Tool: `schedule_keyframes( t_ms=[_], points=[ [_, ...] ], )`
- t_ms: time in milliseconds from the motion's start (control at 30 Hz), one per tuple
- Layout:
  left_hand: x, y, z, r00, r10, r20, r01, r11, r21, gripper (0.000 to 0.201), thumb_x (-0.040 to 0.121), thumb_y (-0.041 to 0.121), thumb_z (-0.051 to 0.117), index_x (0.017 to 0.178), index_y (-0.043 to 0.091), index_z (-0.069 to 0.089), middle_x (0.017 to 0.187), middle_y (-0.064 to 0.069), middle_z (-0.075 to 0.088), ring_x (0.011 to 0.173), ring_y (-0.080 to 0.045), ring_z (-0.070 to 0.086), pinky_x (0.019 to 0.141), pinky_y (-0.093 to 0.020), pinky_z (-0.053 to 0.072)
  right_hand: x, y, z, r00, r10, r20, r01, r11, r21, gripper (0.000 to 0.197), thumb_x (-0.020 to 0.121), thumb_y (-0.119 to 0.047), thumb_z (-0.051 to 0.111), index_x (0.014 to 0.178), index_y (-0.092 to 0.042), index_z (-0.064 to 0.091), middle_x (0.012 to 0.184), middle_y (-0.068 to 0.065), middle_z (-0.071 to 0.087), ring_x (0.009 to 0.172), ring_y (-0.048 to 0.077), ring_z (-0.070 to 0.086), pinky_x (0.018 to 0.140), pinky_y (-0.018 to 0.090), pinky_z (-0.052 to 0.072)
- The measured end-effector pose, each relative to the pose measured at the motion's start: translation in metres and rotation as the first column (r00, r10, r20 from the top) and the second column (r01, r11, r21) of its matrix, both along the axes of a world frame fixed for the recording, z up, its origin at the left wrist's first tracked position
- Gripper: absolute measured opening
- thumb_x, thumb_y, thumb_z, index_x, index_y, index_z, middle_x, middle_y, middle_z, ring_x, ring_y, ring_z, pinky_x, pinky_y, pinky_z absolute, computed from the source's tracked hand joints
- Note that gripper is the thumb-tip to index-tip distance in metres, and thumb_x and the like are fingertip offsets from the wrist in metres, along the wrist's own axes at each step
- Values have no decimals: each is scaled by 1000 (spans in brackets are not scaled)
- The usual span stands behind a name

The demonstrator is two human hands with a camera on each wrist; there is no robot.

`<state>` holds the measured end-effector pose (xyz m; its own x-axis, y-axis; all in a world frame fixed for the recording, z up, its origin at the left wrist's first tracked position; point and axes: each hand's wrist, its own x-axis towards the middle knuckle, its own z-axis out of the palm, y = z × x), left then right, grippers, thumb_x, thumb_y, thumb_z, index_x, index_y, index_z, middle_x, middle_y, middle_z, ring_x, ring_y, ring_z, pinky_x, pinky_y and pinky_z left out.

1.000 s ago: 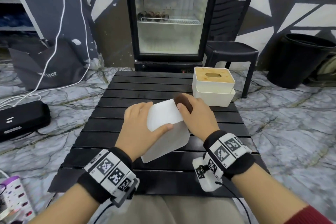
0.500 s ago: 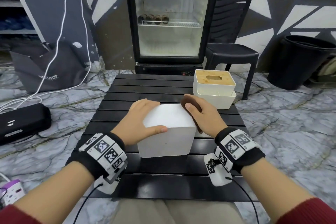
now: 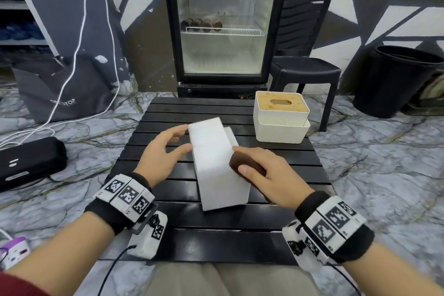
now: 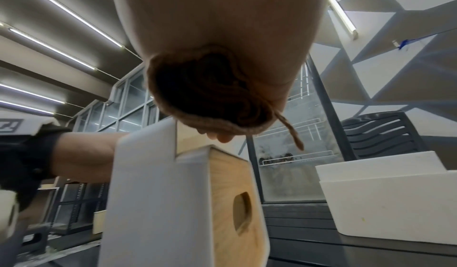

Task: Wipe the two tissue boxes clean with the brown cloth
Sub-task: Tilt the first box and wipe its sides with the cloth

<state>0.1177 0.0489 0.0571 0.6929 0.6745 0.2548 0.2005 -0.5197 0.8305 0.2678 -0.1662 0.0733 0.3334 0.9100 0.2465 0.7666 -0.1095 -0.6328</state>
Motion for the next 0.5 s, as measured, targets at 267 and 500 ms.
schedule_keyframes(
  t_ms=[267, 500],
  points=[
    [11, -26, 11, 999, -37, 3, 37, 985, -171, 32, 95, 27, 53, 126, 21, 58, 122, 4, 62, 113, -14, 56, 103, -39, 42, -11, 2, 1, 999, 17, -37, -14, 997, 73, 35, 89, -31, 55, 123, -34, 50, 114, -17, 55, 108, 5, 49, 95, 23, 38],
    [27, -38, 23, 985, 26, -173, -24, 1000, 12, 53, 93, 42, 49, 141, 23, 39, 135, 3, 48, 120, -14, 47, 96, -29, 33, 15, 24, -3, 925, -344, -161, 356, 933, 49, 25, 78, -30, 64, 95, -36, 47, 94, -8, 59, 78, 3, 58, 54, 7, 41]
  ],
)
